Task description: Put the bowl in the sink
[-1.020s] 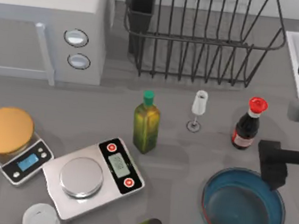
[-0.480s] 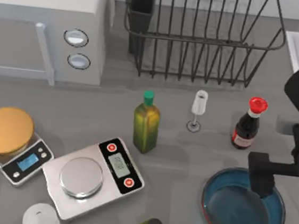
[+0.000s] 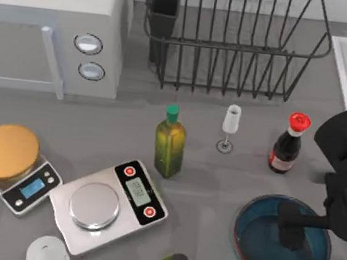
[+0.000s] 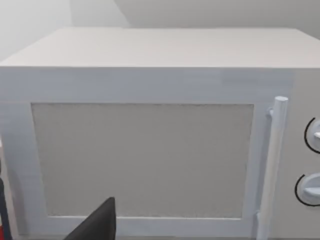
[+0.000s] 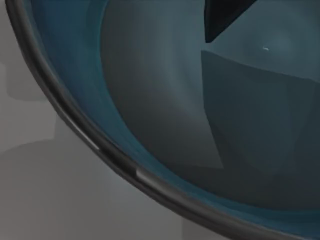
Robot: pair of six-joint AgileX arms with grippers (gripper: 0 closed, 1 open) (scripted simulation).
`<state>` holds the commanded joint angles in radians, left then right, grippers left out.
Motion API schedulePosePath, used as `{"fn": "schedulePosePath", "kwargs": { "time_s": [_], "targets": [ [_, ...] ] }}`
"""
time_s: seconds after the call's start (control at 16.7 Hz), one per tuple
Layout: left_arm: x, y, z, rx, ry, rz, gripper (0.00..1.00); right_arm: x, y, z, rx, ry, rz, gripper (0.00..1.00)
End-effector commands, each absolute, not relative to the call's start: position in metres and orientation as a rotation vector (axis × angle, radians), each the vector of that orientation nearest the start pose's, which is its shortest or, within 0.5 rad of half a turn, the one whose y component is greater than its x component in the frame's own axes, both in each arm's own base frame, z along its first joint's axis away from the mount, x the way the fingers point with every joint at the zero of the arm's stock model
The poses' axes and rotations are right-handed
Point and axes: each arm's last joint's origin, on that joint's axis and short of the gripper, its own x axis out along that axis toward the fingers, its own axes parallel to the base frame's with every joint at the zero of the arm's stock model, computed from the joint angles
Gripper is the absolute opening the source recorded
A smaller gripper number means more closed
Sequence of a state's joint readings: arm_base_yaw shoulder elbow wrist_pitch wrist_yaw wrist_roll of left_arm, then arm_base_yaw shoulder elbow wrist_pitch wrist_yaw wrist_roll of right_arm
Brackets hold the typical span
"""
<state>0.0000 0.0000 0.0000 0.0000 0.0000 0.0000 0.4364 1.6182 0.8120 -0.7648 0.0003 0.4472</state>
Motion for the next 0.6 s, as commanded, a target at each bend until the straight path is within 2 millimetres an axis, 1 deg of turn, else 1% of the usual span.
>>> {"fn": "schedulePosePath", "kwargs": {
  "time_s": [0.12, 0.6],
  "targets": [
    [0.1057, -0.0012, 0.16, 0.0, 0.0, 0.0, 1.0, 0.2273, 0.1068, 0.129, 0.008, 1.571, -0.008, 1.0],
    [0.1057, -0.0012, 0.16, 0.0, 0.0, 0.0, 1.0, 0.2273, 0.1068, 0.129, 0.008, 1.571, -0.008, 0.4]
  ]
}}
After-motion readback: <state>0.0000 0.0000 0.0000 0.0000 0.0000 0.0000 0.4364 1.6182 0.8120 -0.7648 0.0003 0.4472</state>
